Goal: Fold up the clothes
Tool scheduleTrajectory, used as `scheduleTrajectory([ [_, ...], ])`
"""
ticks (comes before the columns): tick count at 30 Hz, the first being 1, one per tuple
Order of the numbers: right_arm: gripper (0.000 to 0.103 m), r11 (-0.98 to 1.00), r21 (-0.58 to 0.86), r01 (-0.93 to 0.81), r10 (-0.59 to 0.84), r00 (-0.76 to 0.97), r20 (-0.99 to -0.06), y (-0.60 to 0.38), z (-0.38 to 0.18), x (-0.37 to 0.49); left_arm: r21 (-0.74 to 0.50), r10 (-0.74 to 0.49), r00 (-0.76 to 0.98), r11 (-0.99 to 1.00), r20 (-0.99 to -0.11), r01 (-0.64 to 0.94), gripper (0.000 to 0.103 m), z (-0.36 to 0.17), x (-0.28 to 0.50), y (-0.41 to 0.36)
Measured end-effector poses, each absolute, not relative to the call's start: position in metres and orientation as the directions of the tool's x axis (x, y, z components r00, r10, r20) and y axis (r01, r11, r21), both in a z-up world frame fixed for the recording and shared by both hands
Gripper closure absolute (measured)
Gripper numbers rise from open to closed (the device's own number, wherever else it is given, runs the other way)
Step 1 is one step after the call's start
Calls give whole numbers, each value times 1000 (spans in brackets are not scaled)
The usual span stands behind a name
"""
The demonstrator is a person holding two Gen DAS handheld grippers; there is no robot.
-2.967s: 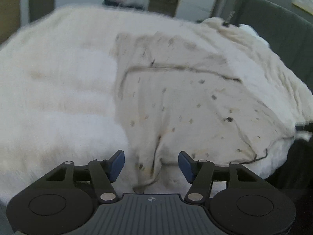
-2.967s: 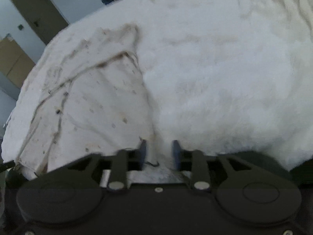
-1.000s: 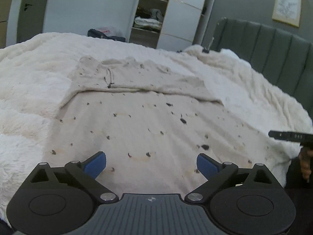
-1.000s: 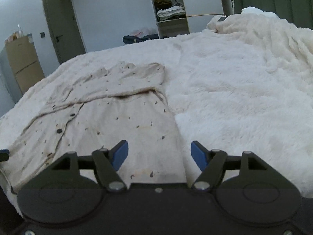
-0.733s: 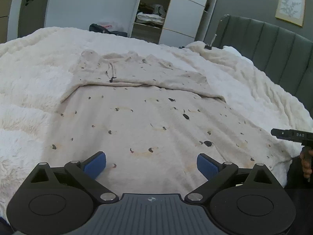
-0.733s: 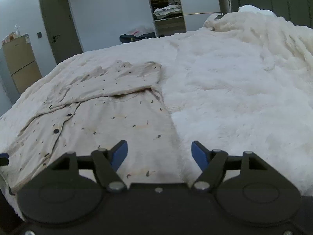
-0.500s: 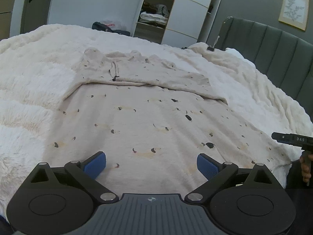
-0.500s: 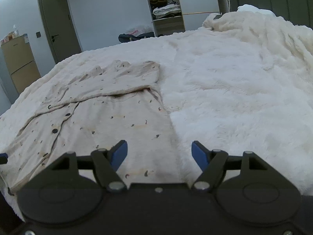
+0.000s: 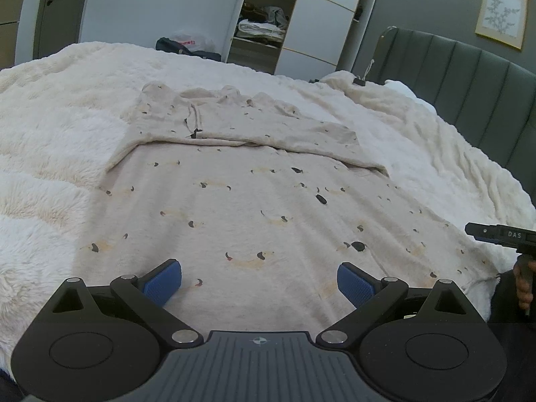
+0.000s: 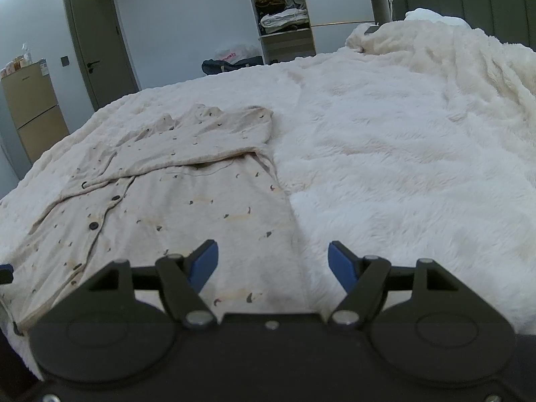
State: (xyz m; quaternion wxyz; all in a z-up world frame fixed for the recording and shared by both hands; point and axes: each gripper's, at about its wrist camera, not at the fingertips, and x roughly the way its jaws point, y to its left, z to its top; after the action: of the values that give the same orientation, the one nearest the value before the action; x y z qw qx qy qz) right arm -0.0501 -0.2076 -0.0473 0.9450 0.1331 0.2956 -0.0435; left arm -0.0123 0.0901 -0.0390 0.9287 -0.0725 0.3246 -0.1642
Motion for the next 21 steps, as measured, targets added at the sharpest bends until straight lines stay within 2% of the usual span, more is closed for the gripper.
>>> scheduleTrajectory([
  [21, 32, 961, 224, 163, -4, 818, -575, -207, -49, -49, -231, -350, 731, 937, -586, 263, 5, -40, -12, 88],
])
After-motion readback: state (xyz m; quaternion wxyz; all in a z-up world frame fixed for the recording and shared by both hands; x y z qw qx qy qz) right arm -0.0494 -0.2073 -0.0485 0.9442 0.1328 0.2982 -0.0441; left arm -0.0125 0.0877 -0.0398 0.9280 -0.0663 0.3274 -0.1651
